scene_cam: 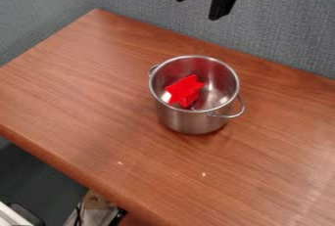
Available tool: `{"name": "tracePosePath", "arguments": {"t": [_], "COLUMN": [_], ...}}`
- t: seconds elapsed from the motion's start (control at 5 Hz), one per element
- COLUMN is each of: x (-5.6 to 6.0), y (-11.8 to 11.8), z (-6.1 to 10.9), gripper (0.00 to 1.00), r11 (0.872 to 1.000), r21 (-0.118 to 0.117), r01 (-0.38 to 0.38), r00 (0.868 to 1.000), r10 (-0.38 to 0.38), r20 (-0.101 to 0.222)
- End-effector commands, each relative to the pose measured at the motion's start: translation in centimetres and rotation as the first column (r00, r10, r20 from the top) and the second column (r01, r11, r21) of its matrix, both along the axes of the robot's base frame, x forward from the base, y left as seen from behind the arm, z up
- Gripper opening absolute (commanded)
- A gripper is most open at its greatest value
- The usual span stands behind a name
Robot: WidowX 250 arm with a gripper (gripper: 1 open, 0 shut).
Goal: Put the red object in the metal pot
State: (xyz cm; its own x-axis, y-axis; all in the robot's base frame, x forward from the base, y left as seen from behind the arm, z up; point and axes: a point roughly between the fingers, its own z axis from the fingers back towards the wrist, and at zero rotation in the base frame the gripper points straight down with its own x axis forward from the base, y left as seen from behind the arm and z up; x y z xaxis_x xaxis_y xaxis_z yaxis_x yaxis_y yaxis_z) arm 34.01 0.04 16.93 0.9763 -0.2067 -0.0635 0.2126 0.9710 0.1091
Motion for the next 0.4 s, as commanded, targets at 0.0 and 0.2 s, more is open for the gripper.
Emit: {"name": "tracePosePath", "arguments": {"t": [0.0,0.2], "x": [-0.6,-1.2], "y": [-0.7,-2.9], "z": [0.7,-0.3], "gripper": [1.0,1.0], "r11": [0.99,0.973], "r21": [-0.017,-0.023], "r01": [-0.142,-0.229], "r00": [0.987,0.969], "r10": [0.143,0.231], "r20": [0.074,0.09]}}
